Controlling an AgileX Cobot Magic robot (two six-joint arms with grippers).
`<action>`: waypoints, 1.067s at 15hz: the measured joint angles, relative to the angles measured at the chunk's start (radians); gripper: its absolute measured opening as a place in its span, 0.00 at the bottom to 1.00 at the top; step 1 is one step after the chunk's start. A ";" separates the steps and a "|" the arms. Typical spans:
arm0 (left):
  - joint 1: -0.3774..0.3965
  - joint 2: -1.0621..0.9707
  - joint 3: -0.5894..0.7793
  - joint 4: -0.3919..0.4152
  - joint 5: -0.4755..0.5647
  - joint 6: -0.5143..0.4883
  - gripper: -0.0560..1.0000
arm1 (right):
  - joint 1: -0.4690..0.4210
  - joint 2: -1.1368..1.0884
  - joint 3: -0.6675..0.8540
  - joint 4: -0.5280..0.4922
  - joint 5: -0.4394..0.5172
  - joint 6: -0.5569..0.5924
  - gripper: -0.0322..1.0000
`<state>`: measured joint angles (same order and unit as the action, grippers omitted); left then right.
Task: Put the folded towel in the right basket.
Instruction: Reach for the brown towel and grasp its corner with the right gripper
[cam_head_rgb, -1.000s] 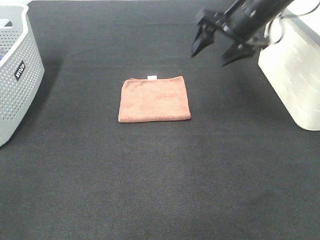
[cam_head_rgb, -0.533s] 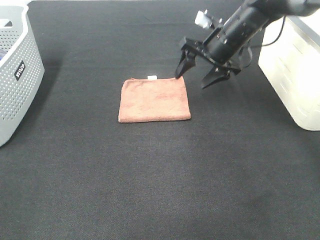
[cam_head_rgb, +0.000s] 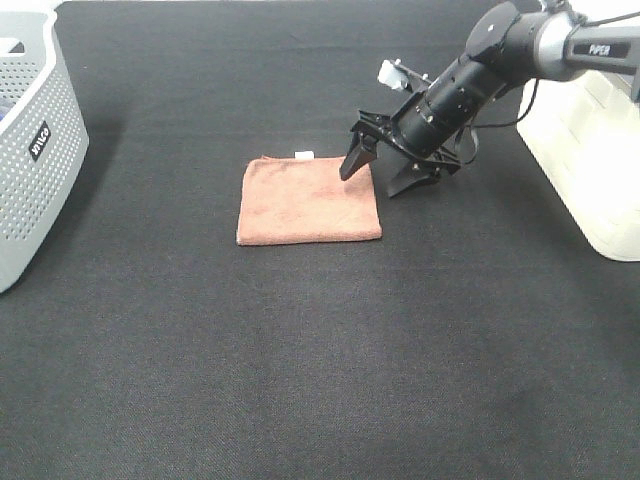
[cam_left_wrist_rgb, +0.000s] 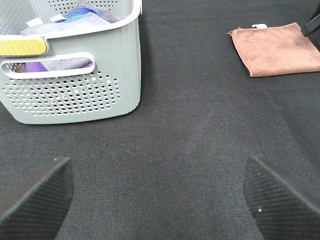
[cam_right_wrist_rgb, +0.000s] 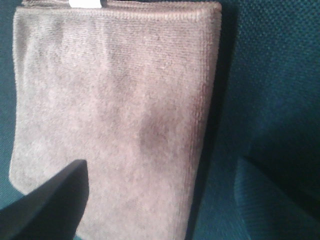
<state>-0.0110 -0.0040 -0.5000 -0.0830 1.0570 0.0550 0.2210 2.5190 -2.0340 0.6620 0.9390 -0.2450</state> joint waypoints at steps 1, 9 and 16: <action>0.000 0.000 0.000 0.000 0.000 0.000 0.88 | 0.000 0.007 -0.003 0.010 0.000 -0.003 0.76; 0.000 0.000 0.000 0.000 0.000 0.000 0.88 | 0.033 0.026 -0.004 0.084 -0.032 -0.045 0.55; 0.000 0.000 0.000 0.000 0.000 0.000 0.88 | 0.047 0.026 -0.005 0.054 -0.063 -0.054 0.03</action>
<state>-0.0110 -0.0040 -0.5000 -0.0830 1.0570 0.0550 0.2680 2.5450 -2.0390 0.7160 0.8760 -0.2990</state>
